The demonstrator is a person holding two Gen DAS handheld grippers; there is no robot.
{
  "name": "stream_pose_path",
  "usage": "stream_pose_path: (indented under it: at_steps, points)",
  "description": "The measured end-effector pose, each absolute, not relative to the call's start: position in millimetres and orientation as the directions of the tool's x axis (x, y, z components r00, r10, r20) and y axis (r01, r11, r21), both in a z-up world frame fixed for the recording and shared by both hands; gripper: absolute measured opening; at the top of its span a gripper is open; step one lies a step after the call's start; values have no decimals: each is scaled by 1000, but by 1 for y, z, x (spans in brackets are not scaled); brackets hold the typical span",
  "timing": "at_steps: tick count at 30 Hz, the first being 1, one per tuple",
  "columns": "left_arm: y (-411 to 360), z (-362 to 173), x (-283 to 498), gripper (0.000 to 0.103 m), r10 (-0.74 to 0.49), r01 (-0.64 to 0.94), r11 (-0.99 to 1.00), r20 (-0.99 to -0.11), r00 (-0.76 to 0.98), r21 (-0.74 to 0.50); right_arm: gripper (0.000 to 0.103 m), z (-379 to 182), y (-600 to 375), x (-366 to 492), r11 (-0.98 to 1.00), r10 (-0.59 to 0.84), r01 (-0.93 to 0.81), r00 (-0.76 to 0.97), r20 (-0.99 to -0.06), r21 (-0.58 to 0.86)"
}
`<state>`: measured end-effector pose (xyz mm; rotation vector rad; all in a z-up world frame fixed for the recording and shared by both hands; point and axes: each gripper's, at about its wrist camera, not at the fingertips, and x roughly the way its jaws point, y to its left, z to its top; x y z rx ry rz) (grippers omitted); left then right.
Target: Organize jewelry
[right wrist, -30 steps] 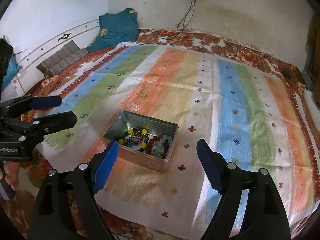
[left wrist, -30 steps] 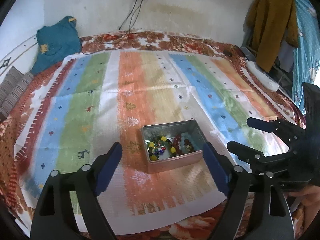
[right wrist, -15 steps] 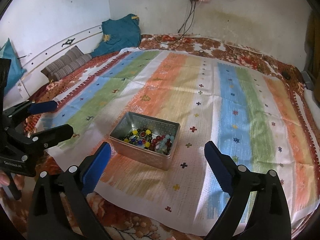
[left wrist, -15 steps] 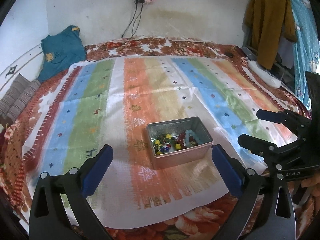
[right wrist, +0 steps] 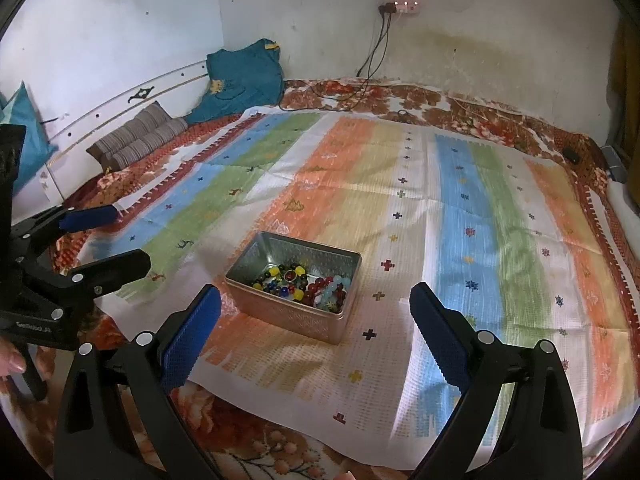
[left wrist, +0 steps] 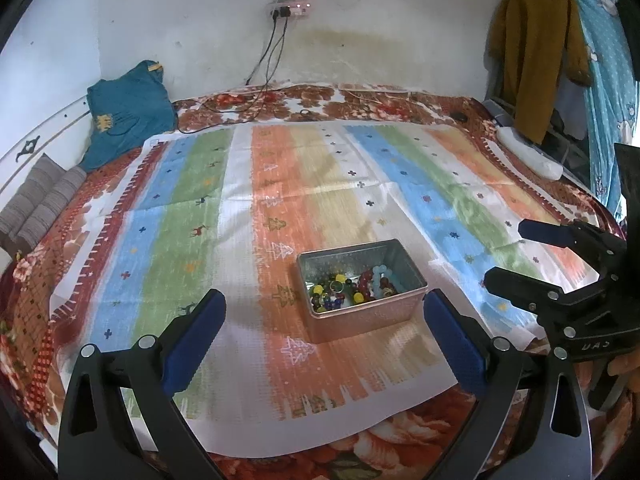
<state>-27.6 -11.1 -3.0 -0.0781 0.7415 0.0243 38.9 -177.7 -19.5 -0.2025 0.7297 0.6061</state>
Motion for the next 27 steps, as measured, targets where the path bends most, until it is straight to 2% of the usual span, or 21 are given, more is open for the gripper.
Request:
stream_pose_path:
  at_steps: [27]
  points:
    - [-13, -1, -30, 97, -7, -41, 998, -659, 752, -57, 96, -14, -184, 38, 817, 469, -573, 603, -645, 59]
